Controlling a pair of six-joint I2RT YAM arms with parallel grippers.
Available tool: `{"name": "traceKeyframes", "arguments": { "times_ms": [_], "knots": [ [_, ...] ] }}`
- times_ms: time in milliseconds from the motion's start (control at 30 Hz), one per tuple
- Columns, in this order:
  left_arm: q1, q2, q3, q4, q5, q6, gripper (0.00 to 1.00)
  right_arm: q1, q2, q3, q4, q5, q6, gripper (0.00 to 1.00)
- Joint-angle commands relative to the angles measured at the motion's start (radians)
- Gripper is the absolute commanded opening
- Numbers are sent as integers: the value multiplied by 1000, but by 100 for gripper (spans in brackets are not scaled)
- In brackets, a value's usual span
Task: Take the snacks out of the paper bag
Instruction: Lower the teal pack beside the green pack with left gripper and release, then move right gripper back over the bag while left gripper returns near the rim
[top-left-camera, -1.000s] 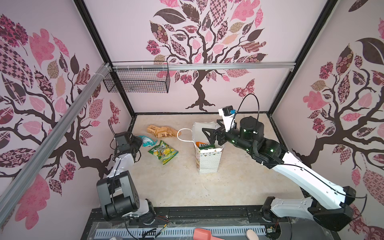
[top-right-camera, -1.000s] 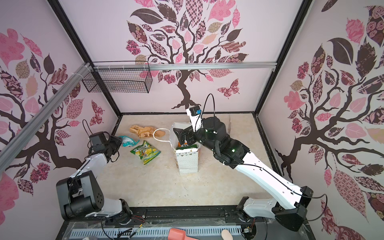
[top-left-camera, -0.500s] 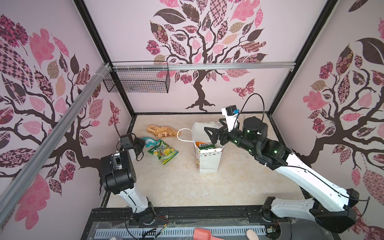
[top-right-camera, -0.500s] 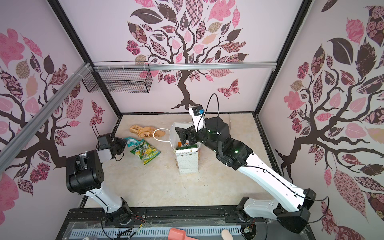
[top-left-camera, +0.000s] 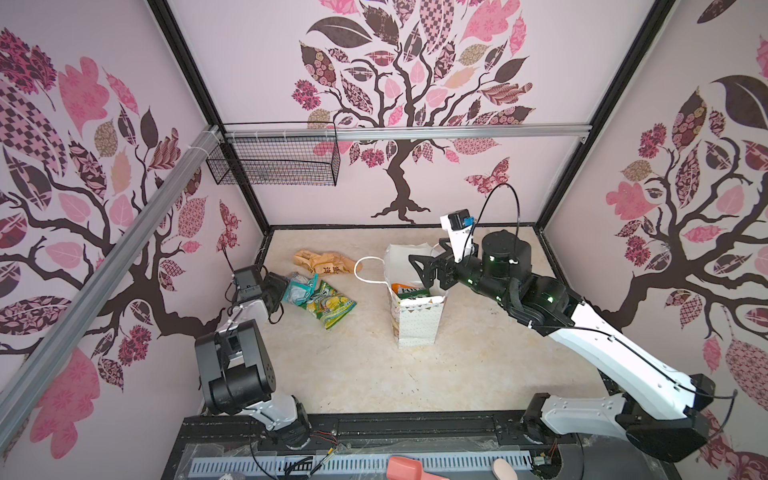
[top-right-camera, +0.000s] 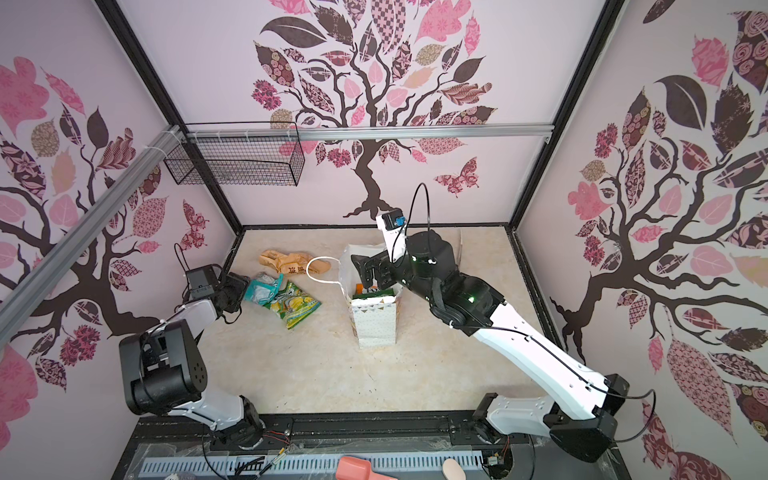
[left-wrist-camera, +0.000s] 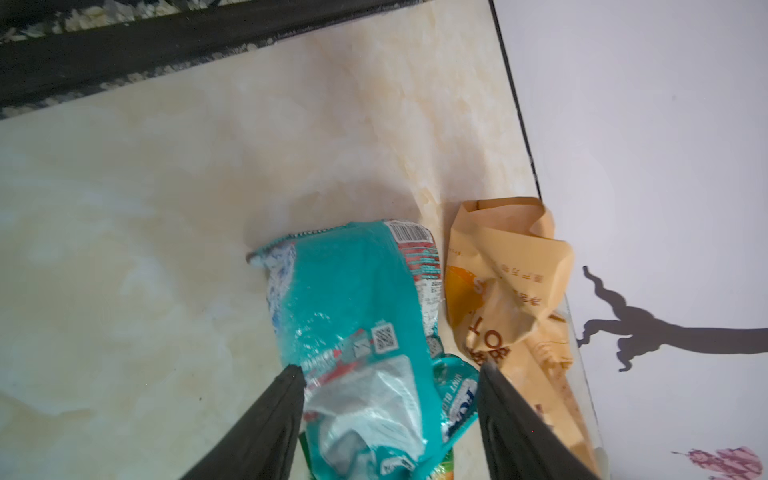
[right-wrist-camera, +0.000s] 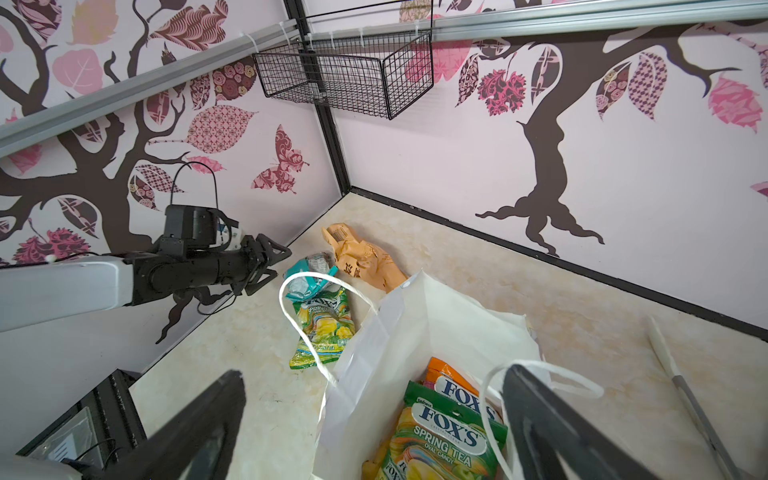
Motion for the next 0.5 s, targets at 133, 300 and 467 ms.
{"name": "traceKeyframes", "arguments": {
  "times_ms": [133,300,467],
  "knots": [
    [-3,-209,57,-152,19,39,72,1,127,166,-177,19,14,100],
    [-78,-358,99,-214,47,81,72,-2,202,253,-245,-15,5,99],
    [-214,-459,200,-324,31,148,73,-3,291,351,-340,-38,-9,100]
  ]
}}
